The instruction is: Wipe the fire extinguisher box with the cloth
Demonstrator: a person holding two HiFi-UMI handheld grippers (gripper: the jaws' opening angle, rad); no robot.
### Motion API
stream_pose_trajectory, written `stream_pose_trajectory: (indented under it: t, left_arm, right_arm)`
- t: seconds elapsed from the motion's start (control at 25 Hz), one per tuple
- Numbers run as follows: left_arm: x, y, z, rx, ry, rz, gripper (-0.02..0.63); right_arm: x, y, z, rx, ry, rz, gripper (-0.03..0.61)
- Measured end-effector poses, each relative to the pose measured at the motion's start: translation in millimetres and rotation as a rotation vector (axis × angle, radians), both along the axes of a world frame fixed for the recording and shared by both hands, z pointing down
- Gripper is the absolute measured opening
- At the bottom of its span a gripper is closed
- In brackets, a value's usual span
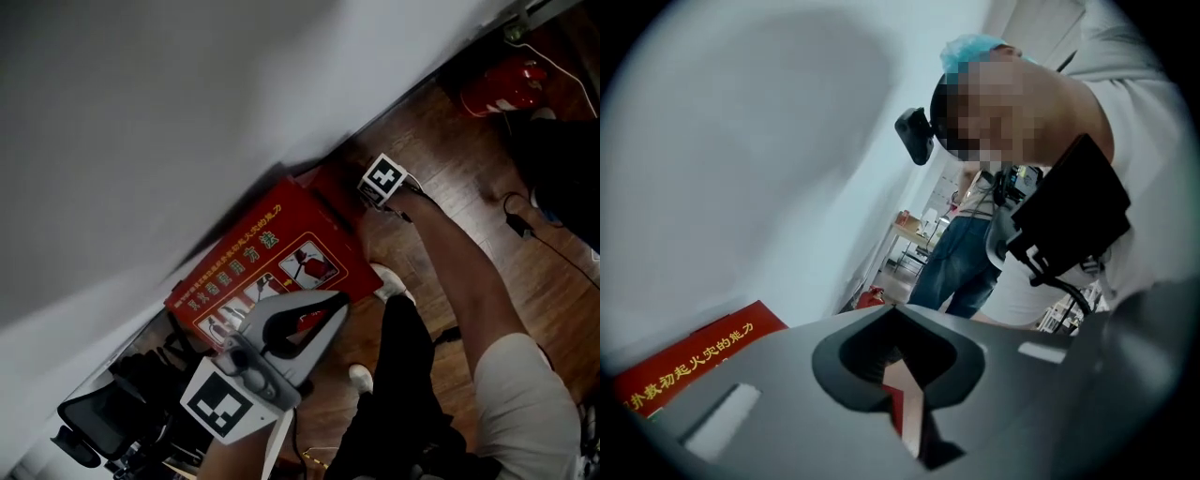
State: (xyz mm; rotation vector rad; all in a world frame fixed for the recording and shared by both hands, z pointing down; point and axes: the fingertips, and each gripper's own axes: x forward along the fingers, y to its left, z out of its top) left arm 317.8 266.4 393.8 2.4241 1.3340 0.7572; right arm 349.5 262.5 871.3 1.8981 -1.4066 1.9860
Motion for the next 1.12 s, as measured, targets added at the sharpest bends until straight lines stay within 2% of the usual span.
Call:
stream_pose_trajectory:
  t: [0.16,0.28,0.52,0.68,0.84,0.96,1.12]
  left_arm:
    - [-4,-4,-3,-0.004,0.010,0.004,0.000]
    - [-16,-14,-14,-0.001,0.014,0.000,0.000]
    - [-48,-25,-46,-0.021,0.097,-0.035,0.000]
    - [-92,-36,-65,-0.014,0.141,-0.048,0.000]
    - [-138,-50,-69,0.001,0.133,-0.087,0.000]
    - [-165,-61,-67,0.008,0.130,-0.119,0.000]
    - [-187,-73,-53,-0.006,0.130,-0.165,0.000]
  right_arm:
    - [-3,6,-31,0.077,0.087,0.076,0.081]
    - [-29,33,-65,0.059,0.162,0.108,0.081]
    - [-105,70,-159,0.076,0.263,0.008,0.081]
    - [-136,55,-228,0.110,0.348,-0.026,0.081]
    - [-147,26,-285,0.160,0.421,-0.054,0.081]
    - [-153,7,-299,0.177,0.445,-0.085,0.081]
    - [-143,1,-266,0.153,0.450,-0.078,0.081]
